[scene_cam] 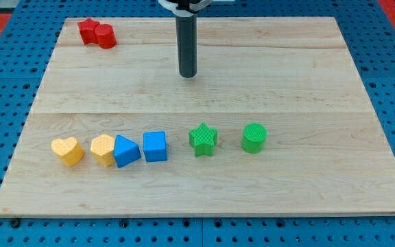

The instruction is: Push the red star and red circle towards top center

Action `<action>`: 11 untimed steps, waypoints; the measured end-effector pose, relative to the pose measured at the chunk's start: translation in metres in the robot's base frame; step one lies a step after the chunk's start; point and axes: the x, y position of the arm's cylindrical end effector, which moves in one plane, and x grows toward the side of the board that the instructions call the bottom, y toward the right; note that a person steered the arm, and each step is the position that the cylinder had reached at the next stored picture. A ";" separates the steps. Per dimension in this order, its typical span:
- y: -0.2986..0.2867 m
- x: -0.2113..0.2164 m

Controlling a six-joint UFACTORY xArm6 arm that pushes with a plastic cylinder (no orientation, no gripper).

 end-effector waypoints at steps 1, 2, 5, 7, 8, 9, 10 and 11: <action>-0.059 -0.051; -0.092 -0.121; -0.233 -0.138; -0.119 -0.069; -0.100 -0.074; -0.095 -0.090; -0.058 -0.087; 0.002 -0.050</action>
